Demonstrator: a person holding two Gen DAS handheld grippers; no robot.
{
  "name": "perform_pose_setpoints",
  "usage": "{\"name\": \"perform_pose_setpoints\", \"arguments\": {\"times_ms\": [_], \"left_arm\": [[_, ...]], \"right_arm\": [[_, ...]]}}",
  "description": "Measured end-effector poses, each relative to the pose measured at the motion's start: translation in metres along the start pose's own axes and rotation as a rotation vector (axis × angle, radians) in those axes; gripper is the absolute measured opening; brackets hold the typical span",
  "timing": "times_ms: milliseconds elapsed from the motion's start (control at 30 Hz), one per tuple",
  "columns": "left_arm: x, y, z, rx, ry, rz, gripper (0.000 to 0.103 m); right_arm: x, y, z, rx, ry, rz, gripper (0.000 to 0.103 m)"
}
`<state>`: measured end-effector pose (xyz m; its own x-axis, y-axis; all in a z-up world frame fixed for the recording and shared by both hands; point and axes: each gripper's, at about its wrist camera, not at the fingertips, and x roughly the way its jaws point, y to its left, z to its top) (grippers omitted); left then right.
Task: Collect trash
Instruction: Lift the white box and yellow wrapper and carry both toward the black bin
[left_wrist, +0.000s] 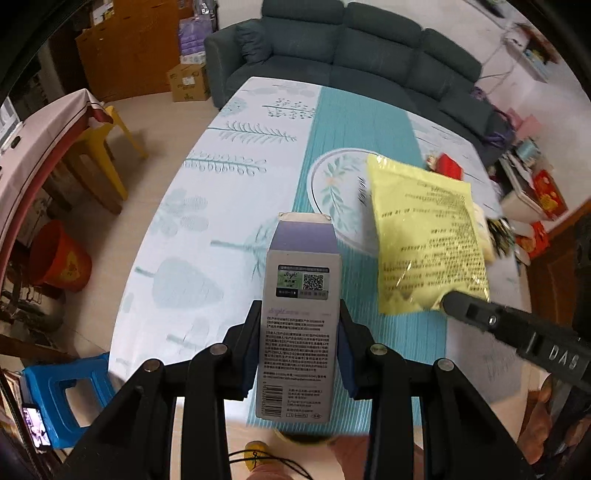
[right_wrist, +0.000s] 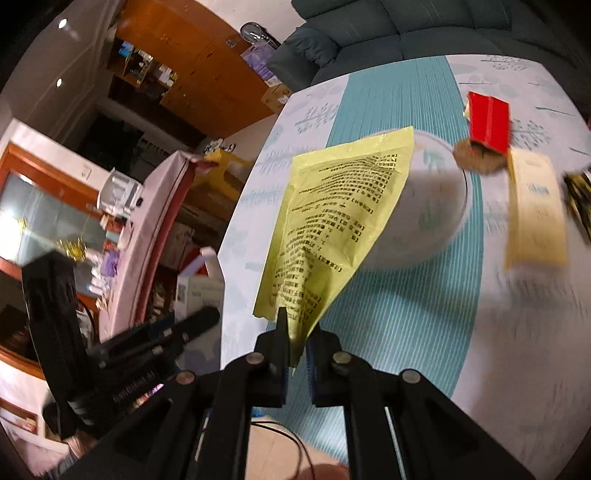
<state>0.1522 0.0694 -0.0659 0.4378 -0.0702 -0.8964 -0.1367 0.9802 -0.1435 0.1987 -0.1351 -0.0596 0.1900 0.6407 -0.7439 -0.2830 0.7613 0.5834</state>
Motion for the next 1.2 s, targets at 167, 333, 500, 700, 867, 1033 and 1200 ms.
{"name": "perform_pose_setpoints", "arguments": {"times_ms": [167, 333, 500, 700, 867, 1033, 1200], "left_arm": [[-0.027, 0.014, -0.038, 0.084, -0.019, -0.048, 0.034], [-0.048, 0.030, -0.082, 0.170, -0.008, -0.080, 0.034], [-0.052, 0.040, -0.120, 0.203, 0.047, -0.122, 0.034], [-0.046, 0.039, -0.158, 0.208, 0.096, -0.153, 0.034], [-0.025, 0.031, -0.185, 0.215, 0.147, -0.154, 0.034], [0.008, 0.020, -0.213, 0.218, 0.184, -0.158, 0.034], [0.060, 0.008, -0.247, 0.194, 0.240, -0.164, 0.034]], "right_arm": [[-0.018, 0.037, -0.065, -0.027, -0.026, -0.050, 0.007], [-0.024, 0.067, -0.130, -0.013, -0.034, -0.091, 0.007], [-0.022, 0.085, -0.171, 0.005, 0.001, -0.126, 0.007], [-0.016, 0.094, -0.212, 0.001, 0.084, -0.169, 0.007], [0.000, 0.079, -0.240, 0.020, 0.162, -0.195, 0.007], [0.027, 0.050, -0.266, 0.036, 0.240, -0.219, 0.007], [0.061, 0.013, -0.295, 0.052, 0.319, -0.241, 0.007]]}}
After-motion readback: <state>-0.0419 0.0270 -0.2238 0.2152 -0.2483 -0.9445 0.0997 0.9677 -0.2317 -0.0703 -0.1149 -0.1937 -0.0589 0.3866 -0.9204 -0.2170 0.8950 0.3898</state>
